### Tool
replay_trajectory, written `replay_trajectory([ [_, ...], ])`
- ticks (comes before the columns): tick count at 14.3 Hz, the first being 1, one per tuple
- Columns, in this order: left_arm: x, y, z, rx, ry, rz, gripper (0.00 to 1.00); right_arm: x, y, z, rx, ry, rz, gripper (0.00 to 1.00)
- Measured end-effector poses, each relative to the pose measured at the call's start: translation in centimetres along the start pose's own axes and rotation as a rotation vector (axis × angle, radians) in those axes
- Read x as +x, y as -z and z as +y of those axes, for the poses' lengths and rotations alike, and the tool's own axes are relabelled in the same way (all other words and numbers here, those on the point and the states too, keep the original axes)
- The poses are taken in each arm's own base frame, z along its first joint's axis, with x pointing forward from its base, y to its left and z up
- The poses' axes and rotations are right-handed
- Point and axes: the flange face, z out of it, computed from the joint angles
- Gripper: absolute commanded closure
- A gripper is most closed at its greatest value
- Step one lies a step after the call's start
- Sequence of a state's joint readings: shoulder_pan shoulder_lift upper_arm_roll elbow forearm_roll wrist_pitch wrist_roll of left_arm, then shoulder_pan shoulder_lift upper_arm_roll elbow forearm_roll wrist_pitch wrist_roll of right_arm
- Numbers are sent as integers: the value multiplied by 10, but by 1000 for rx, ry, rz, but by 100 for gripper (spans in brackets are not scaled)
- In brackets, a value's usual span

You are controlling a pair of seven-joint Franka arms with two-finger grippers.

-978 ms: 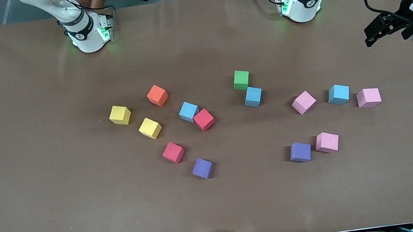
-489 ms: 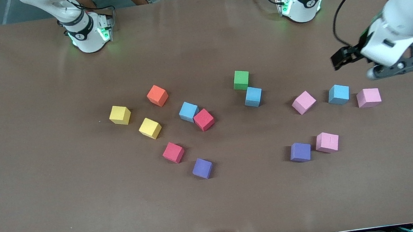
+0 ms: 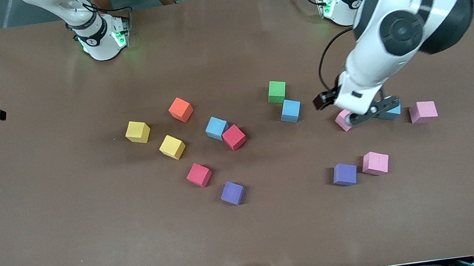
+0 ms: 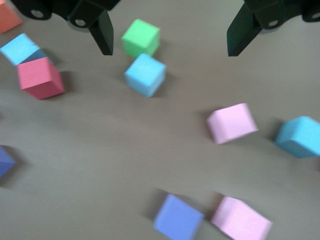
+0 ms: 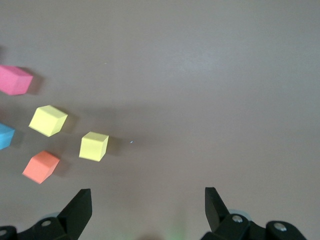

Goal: Arrange 11 blocks into digit 3
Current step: 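Reach the left gripper over the red cube in the middle, then grasp the red cube with the left gripper while the right gripper reaches blue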

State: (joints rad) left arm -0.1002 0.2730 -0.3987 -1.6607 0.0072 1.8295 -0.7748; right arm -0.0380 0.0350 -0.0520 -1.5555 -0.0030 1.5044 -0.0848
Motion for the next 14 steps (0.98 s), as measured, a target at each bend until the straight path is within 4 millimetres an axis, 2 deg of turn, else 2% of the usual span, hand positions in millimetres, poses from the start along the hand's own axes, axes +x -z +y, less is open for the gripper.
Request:
replay_trajectory([
  [3, -6, -53, 60, -10, 38, -5, 0, 25, -37, 8, -1, -11, -37, 0],
  [6, -7, -104, 117, -3, 87, 1, 0, 46, -60, -6, -3, -3, -23, 0],
  [8, -20, -131, 151, -38, 137, 10, 0, 58, -76, -34, -6, -50, -1, 0],
  [9, -29, -143, 164, -48, 158, 8, 0, 63, -84, -55, -8, -85, 8, 0],
  [12, -58, -174, 193, -54, 247, 11, 0, 73, -112, -121, -13, -195, 24, 0],
  [14, -74, -193, 206, -56, 298, 25, 0, 78, -130, -144, -16, -229, 23, 0],
])
